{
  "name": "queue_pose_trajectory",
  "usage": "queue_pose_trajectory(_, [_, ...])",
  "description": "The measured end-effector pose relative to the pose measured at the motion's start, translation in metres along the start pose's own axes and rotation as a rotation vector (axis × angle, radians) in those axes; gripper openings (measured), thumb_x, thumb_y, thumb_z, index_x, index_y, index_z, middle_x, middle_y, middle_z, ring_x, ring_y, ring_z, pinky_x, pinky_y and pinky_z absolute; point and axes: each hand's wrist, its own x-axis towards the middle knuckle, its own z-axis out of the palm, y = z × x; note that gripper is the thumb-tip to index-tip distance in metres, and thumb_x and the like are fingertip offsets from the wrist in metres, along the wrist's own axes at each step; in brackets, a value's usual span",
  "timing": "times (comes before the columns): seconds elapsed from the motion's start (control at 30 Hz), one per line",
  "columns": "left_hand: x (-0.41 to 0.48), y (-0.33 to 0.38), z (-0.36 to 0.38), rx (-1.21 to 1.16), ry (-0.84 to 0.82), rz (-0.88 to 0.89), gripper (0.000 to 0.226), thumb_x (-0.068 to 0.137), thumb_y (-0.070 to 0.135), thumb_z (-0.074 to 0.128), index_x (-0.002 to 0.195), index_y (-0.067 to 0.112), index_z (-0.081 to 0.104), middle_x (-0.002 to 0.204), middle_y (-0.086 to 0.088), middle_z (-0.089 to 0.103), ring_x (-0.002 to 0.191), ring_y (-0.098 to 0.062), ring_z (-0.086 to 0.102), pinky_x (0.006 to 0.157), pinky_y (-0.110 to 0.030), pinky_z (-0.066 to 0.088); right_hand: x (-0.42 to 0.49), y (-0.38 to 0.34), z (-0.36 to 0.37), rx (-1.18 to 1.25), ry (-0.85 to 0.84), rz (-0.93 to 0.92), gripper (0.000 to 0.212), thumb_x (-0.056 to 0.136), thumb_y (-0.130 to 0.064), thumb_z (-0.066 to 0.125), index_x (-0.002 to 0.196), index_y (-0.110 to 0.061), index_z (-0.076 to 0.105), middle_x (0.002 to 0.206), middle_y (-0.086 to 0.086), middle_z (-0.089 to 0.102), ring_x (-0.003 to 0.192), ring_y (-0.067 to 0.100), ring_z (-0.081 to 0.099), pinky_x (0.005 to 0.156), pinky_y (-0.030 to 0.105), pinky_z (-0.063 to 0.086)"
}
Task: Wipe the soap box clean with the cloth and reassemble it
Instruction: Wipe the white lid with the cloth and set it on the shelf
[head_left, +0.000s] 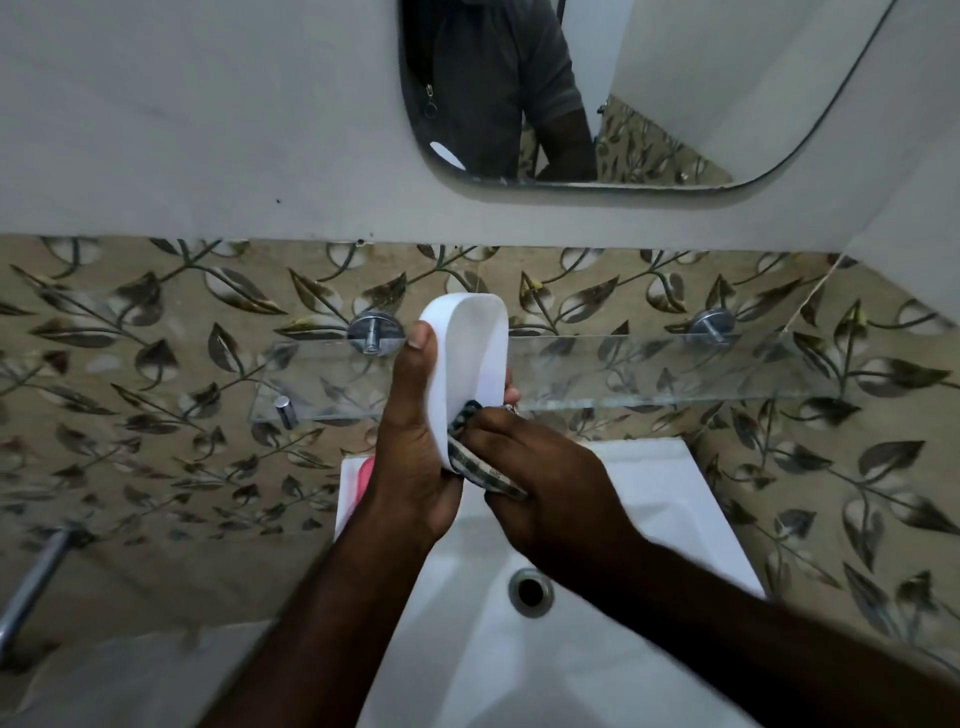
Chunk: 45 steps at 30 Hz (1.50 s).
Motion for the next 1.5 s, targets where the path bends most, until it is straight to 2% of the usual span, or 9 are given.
queue_pose_trajectory(0.1, [0.002, -0.001, 0.001, 0.029, 0.054, -0.022, 0.064, 0.054, 0.06, 0.077, 0.098, 0.013, 0.075, 0.084, -0.015, 0.071, 0.075, -0.028, 0.069, 0.078, -0.043, 0.056, 0.002, -0.023, 0.008, 0.611, -0.023, 0.312, 0.02, 0.083, -0.005, 0.051, 0.093, -0.009, 0.068, 0.092, 0.005, 0.071, 0.09, 0.019, 0.066, 0.084, 0.036, 0.053])
queue_pose_trajectory(0.2, [0.0, 0.0, 0.0, 0.054, 0.068, -0.056, 0.056, 0.066, 0.061, 0.07, 0.099, 0.016, 0.075, 0.086, -0.014, 0.072, 0.078, -0.026, 0.068, 0.074, -0.039, 0.055, -0.007, -0.012, 0.01, 0.256, -0.02, 0.11, 0.037, 0.081, -0.009, 0.052, 0.114, -0.013, 0.067, 0.116, 0.003, 0.07, 0.105, 0.017, 0.063, 0.092, 0.025, 0.05])
queue_pose_trajectory(0.3, [-0.001, -0.001, 0.0, 0.038, 0.092, -0.068, 0.046, 0.076, 0.056, 0.062, 0.095, 0.015, 0.074, 0.08, -0.012, 0.069, 0.076, -0.026, 0.067, 0.071, -0.039, 0.056, -0.007, 0.026, 0.01, -0.298, -0.072, -0.136, 0.045, 0.081, -0.012, 0.056, 0.124, -0.027, 0.059, 0.131, -0.006, 0.063, 0.093, 0.023, 0.064, 0.067, 0.031, 0.052])
queue_pose_trajectory(0.53, [0.001, -0.008, 0.008, 0.019, 0.17, -0.005, 0.052, 0.066, 0.055, 0.077, 0.106, 0.02, 0.074, 0.1, -0.01, 0.073, 0.087, -0.025, 0.07, 0.075, -0.039, 0.056, 0.003, -0.011, 0.007, 0.468, 0.004, 0.231, 0.018, 0.077, -0.003, 0.054, 0.086, -0.013, 0.066, 0.087, -0.001, 0.065, 0.087, 0.015, 0.062, 0.08, 0.027, 0.05])
queue_pose_trajectory(0.73, [0.0, -0.008, 0.011, 0.068, 0.098, -0.002, 0.061, 0.074, 0.059, 0.06, 0.115, 0.013, 0.064, 0.079, -0.009, 0.069, 0.076, -0.025, 0.068, 0.061, -0.037, 0.056, -0.002, 0.034, -0.007, -0.267, -0.145, -0.147, 0.038, 0.082, -0.009, 0.056, 0.115, -0.021, 0.07, 0.126, -0.001, 0.067, 0.093, 0.026, 0.067, 0.066, 0.033, 0.056])
queue_pose_trajectory(0.97, [-0.004, -0.009, 0.018, -0.034, -0.097, -0.078, 0.053, 0.094, 0.049, 0.042, 0.117, 0.006, 0.064, 0.108, -0.017, 0.069, 0.101, -0.028, 0.067, 0.089, -0.042, 0.054, 0.03, 0.02, -0.033, 0.02, 0.219, 0.092, 0.039, 0.075, -0.004, 0.07, 0.113, -0.012, 0.07, 0.117, 0.003, 0.066, 0.105, 0.014, 0.063, 0.088, 0.027, 0.053])
queue_pose_trajectory(1.17, [-0.004, -0.008, 0.01, 0.022, 0.034, -0.085, 0.056, 0.077, 0.058, 0.054, 0.111, 0.015, 0.063, 0.084, -0.009, 0.076, 0.077, -0.022, 0.073, 0.075, -0.039, 0.056, 0.004, -0.002, -0.017, 0.321, -0.075, 0.107, 0.007, 0.084, -0.009, 0.072, 0.082, -0.016, 0.071, 0.08, -0.005, 0.065, 0.078, 0.013, 0.064, 0.07, 0.028, 0.049])
queue_pose_trajectory(1.33, [-0.007, -0.005, 0.017, 0.003, -0.055, -0.172, 0.059, 0.085, 0.057, 0.05, 0.111, 0.006, 0.065, 0.093, -0.012, 0.073, 0.085, -0.022, 0.071, 0.076, -0.033, 0.057, 0.018, 0.016, -0.019, -0.207, 0.142, -0.148, 0.033, 0.077, -0.009, 0.062, 0.107, -0.01, 0.075, 0.113, 0.008, 0.072, 0.092, 0.026, 0.07, 0.072, 0.031, 0.057])
queue_pose_trajectory(1.5, [-0.009, -0.019, 0.013, 0.216, 0.071, -0.039, 0.061, 0.074, 0.057, 0.07, 0.117, 0.014, 0.068, 0.114, -0.012, 0.071, 0.106, -0.024, 0.068, 0.093, -0.039, 0.051, 0.029, 0.02, -0.025, -0.391, 0.093, 0.068, 0.03, 0.066, -0.011, 0.069, 0.096, -0.017, 0.072, 0.09, 0.002, 0.071, 0.069, 0.029, 0.067, 0.05, 0.036, 0.052])
